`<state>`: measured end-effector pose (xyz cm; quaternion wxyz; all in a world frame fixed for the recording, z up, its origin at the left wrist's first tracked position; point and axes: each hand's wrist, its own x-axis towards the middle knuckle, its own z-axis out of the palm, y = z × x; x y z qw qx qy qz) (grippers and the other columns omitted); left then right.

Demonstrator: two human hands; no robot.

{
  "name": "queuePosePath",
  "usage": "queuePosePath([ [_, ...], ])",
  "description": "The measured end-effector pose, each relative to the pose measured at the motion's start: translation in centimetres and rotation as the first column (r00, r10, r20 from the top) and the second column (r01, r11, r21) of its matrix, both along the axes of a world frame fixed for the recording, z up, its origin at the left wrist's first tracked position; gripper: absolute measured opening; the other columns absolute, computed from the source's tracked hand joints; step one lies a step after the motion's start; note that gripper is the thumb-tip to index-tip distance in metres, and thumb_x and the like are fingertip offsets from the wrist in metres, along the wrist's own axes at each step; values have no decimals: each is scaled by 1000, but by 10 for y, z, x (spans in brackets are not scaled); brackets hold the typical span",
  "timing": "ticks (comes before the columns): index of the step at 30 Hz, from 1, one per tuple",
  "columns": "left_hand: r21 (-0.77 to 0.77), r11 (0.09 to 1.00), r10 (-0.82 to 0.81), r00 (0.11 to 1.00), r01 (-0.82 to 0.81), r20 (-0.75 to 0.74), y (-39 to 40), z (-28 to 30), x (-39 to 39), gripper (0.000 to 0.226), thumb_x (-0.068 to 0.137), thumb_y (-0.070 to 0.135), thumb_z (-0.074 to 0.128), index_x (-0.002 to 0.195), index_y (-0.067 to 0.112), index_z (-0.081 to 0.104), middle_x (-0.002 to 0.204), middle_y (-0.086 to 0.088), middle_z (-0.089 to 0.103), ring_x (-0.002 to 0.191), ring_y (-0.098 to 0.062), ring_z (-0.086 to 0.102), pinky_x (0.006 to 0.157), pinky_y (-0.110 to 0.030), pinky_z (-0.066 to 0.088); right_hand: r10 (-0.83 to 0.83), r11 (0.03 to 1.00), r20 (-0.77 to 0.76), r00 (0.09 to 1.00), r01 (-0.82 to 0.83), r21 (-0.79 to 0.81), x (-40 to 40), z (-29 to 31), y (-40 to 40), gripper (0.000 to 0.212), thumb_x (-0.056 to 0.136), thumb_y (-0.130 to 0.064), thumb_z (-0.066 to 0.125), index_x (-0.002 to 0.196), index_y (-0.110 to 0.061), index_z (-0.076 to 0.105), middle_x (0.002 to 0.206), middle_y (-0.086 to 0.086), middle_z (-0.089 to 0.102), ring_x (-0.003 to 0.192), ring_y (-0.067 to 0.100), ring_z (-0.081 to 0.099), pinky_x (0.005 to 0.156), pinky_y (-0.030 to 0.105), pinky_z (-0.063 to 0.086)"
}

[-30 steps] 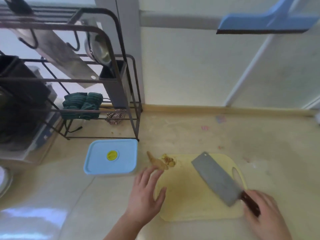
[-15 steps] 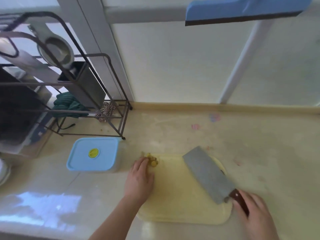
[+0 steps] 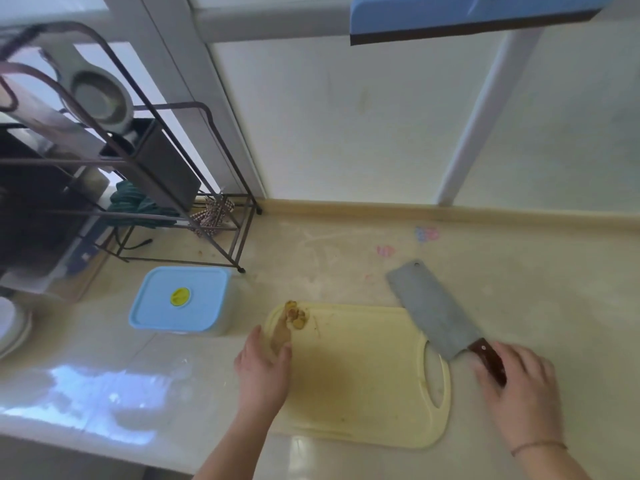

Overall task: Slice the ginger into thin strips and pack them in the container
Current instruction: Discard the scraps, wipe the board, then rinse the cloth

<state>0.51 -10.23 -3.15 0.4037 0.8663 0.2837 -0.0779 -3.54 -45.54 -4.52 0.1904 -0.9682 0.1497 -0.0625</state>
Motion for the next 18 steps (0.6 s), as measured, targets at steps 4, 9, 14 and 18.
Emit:
queuePosePath([
  [4, -133, 980, 141, 989, -145, -46, 0, 1, -3, 60, 95, 30, 61, 149, 20, 37, 144, -3, 50, 133, -30, 44, 106, -50, 42, -100, 933, -147, 984, 144, 331, -19, 7, 41, 30, 82, -26, 70, 94, 1, 72, 77, 8, 68, 71, 22, 66, 78, 32, 48],
  [9, -210, 928, 286, 950, -308, -129, -1, 10, 12, 55, 95, 23, 55, 148, 16, 42, 141, -4, 50, 124, -28, 49, 86, -33, 40, -177, 840, -428, 886, 363, 403, -4, 4, 52, 19, 79, -21, 75, 76, -2, 71, 58, 6, 68, 60, 30, 66, 69, 37, 56],
  [14, -192, 932, 265, 940, -307, -217, 10, 2, 22, 61, 69, 38, 47, 126, 19, 61, 125, -13, 63, 119, -39, 52, 100, -54, 48, -195, 866, -456, 868, 371, 336, 4, 6, 57, 24, 77, -24, 73, 64, -4, 70, 48, 10, 63, 51, 31, 63, 55, 36, 56],
  [18, -133, 940, 278, 932, -313, -232, 17, 11, 8, 49, 83, 42, 51, 129, 28, 59, 127, -8, 58, 124, -35, 44, 103, -51, 44, -138, 877, -504, 853, 342, 337, -7, 4, 63, 19, 78, -31, 74, 76, -12, 75, 62, 3, 70, 63, 24, 66, 67, 33, 58],
])
